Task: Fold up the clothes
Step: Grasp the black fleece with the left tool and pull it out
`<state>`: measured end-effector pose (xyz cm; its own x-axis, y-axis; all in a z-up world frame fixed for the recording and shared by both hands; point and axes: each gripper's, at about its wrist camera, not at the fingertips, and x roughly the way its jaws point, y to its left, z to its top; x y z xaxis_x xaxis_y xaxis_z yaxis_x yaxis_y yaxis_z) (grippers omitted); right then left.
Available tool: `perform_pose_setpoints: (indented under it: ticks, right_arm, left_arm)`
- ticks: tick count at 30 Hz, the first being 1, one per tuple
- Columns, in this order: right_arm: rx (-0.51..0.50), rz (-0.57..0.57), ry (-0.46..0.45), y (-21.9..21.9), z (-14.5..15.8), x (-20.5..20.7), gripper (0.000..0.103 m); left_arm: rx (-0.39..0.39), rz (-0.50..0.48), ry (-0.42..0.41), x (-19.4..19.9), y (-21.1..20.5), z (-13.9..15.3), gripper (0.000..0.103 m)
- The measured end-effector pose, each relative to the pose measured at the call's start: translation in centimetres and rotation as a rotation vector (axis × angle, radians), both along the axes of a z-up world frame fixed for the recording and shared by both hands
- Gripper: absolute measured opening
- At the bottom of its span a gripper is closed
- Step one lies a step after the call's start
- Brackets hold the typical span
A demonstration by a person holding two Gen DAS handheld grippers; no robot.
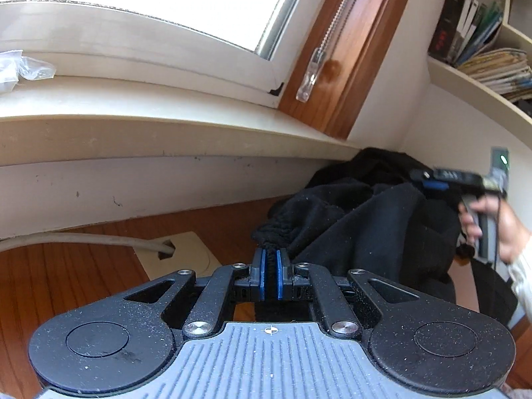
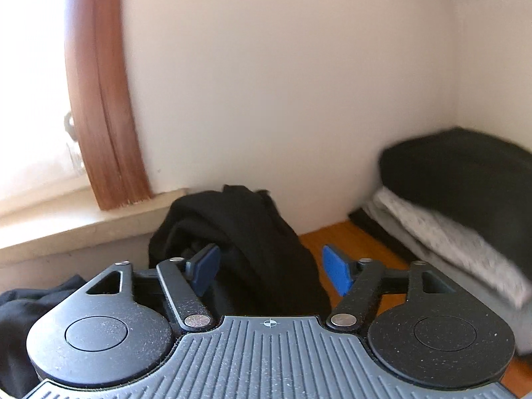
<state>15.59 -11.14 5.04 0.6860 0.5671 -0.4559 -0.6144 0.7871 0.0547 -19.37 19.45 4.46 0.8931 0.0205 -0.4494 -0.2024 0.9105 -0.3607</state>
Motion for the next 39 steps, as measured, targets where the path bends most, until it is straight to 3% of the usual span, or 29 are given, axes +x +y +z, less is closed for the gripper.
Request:
perform_pose_setpoints:
  ticks: [7,8,9,10,15,19,22,25,28,30,34,39]
  right_arm:
    - [-0.157,-0.011,0.056,2.8,-2.4,1.8,0.068]
    - [-0.162,-0.001,0.063,2.7,-2.8,1.8,0.054]
    - [-0.168,0.016,0.064,2.6,-3.1,1.8,0.026]
    - [-0.184,0.014,0.038,2.5,-3.3,1.6,0.018]
    - [-0.16,-0.049,-0.07,-0.3,-0.8,0.6,0.013]
    - [-0.089,-0.14,-0.157,-5.6,3.7,-0.5,0.011]
    - [0.001,-0.29,-0.22,-10.5,5.7,-2.1,0.012]
    - [-0.064,-0.343,-0.135,-12.6,4.5,-1.8,0.017]
    - [-0.087,-0.302,-0.092,-13.4,2.6,-1.9,0.029]
    - [-0.068,-0.299,-0.113,-13.4,2.2,-2.6,0.044]
    - [0.024,-0.2,-0.093,-12.1,1.1,-3.5,0.05]
    - [0.006,-0.068,0.031,-8.8,-3.6,-3.8,0.05]
  left_arm:
    - [-0.01,0.001,-0.004,-0.1,0.1,-0.2,0.007]
    - [-0.009,0.0,-0.005,-0.1,0.1,-0.1,0.007]
    - [-0.008,-0.001,-0.005,-0.2,0.1,-0.1,0.007]
    - [-0.009,-0.001,-0.005,-0.1,0.2,-0.1,0.007]
    - [-0.023,-0.006,0.011,0.1,0.4,-0.5,0.007]
    - [-0.019,-0.009,-0.001,0.1,0.1,-0.2,0.007]
    - [-0.016,-0.02,-0.015,0.0,-0.2,0.2,0.007]
    - [-0.013,-0.028,-0.02,0.0,-0.5,0.4,0.007]
    - [-0.012,-0.028,-0.022,-0.1,-0.6,0.4,0.007]
    - [-0.019,-0.026,-0.024,-0.1,-0.5,0.4,0.007]
    - [-0.022,-0.021,-0.017,0.0,-0.4,0.2,0.008]
    - [-0.011,-0.015,-0.011,0.0,-0.5,0.1,0.009]
